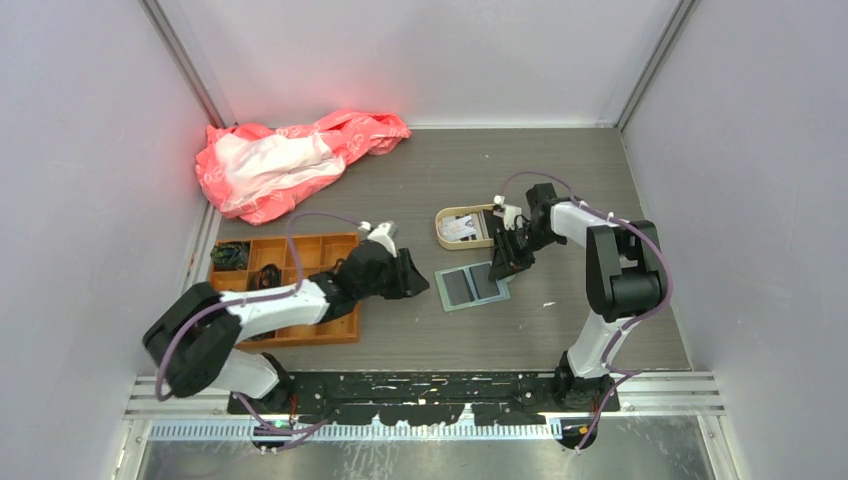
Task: Put the credit cards into the card holder
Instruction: Insert the credit card into the card holder.
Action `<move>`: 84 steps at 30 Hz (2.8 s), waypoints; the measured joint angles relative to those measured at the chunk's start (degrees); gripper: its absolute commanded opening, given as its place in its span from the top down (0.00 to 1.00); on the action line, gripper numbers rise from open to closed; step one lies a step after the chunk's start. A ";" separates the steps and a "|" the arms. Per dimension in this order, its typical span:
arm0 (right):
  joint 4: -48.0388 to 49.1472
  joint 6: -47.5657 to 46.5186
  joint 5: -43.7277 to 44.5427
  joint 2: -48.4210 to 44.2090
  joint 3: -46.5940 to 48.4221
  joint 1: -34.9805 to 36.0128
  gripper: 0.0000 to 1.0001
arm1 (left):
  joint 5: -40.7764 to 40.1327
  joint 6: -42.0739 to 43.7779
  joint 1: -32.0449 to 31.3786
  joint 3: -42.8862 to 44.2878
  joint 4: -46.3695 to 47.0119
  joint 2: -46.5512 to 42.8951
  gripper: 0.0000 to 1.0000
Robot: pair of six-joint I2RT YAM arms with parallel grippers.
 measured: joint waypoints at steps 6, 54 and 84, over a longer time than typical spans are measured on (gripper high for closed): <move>-1.25 0.00 -3.82 0.00 0.11 -1.16 0.72 | 5.01 -2.05 -2.99 6.56 2.89 13.27 0.66; -4.96 1.86 -22.21 8.44 6.21 7.63 0.60 | 6.47 -7.23 0.22 4.87 4.02 11.76 0.64; 2.60 11.08 -6.93 12.85 25.77 0.68 0.31 | 6.62 -4.09 9.05 -1.70 5.31 -3.61 0.45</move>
